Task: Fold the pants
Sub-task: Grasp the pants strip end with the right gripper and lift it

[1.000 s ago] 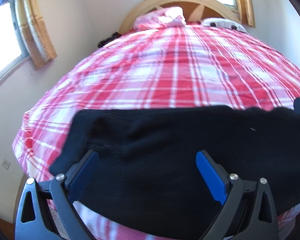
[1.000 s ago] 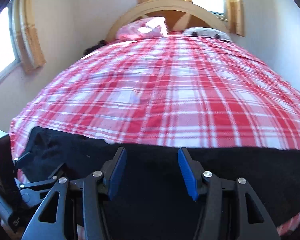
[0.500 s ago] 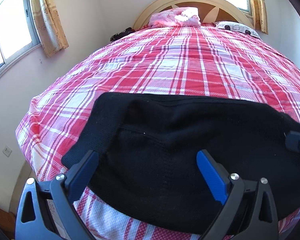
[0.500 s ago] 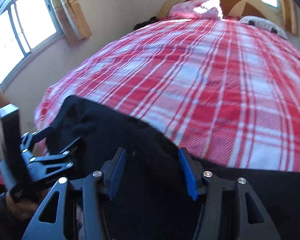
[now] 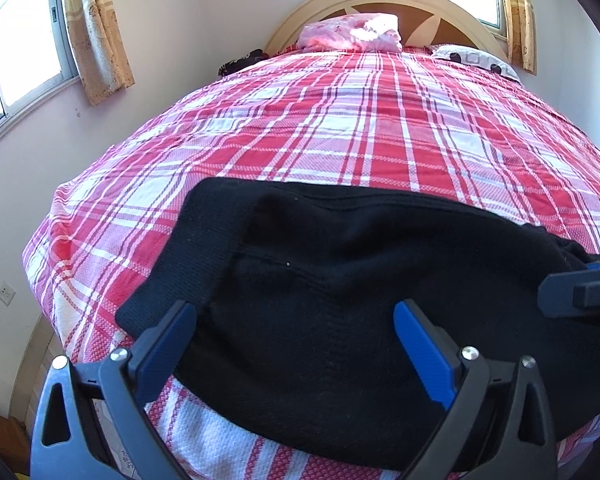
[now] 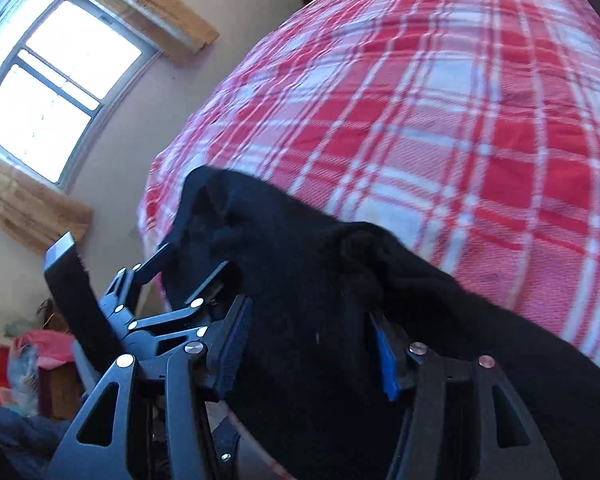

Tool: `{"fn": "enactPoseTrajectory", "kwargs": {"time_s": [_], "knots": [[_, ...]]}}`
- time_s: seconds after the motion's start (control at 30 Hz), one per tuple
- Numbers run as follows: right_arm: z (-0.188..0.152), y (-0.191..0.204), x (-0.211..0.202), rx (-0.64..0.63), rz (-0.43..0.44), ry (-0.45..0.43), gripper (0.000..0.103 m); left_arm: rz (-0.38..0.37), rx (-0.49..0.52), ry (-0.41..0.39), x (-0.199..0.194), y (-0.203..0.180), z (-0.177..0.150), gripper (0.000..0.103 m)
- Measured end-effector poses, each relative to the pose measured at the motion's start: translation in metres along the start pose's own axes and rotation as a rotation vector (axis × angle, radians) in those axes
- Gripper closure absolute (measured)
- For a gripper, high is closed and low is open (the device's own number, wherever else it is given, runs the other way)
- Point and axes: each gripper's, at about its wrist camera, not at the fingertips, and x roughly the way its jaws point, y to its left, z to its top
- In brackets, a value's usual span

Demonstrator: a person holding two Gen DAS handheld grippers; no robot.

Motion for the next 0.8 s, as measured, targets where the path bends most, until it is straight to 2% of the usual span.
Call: {"fn": "enactPoseTrajectory", "kwargs": {"time_s": [0.07,0.17,0.33,0.43,0.5,0.57,0.6,0.63,0.67,0.73,0.8], "knots": [[0.004,0.003,0.002,-0.013,-0.007,-0.009,0.045,0.003,-0.001,-0.001,0.001,-0.001,0.000,0.000],[0.019,-0.013,0.003,0.064,0.029,-0.085,0.045,0.012,0.013,-0.010,0.001,-0.003,-0.001,0.000],[0.045,-0.056,-0.013,0.222,0.007,-0.304,0.045,-0.001,0.012,-0.005,0.002,-0.001,0.000,0.000],[0.048,-0.070,-0.023,0.279,0.036,-0.326,0.045,0.000,0.014,-0.006,0.002,-0.001,0.001,0.000],[0.043,-0.062,-0.037,0.247,0.021,-0.371,0.045,0.008,0.017,-0.010,0.003,-0.002,0.000,0.000],[0.035,-0.037,-0.049,0.146,-0.040,-0.405,0.047,0.023,0.032,-0.008,0.003,-0.005,0.001,0.000],[0.030,-0.020,-0.050,0.075,-0.069,-0.401,0.052,0.030,0.038,-0.006,0.003,-0.007,0.002,0.000],[0.026,-0.006,-0.048,0.019,-0.080,-0.393,0.067,0.036,0.043,-0.001,0.003,-0.008,0.004,0.000],[0.022,0.005,-0.045,-0.021,-0.086,-0.381,0.074,0.042,0.048,0.006,0.003,-0.009,0.005,0.000],[0.018,0.026,-0.030,-0.086,-0.102,-0.337,0.078,0.048,0.050,0.016,0.002,-0.009,0.006,0.000],[0.016,0.022,-0.015,-0.092,-0.094,-0.295,0.078,0.051,0.047,0.023,0.002,-0.009,0.007,0.000]]}}
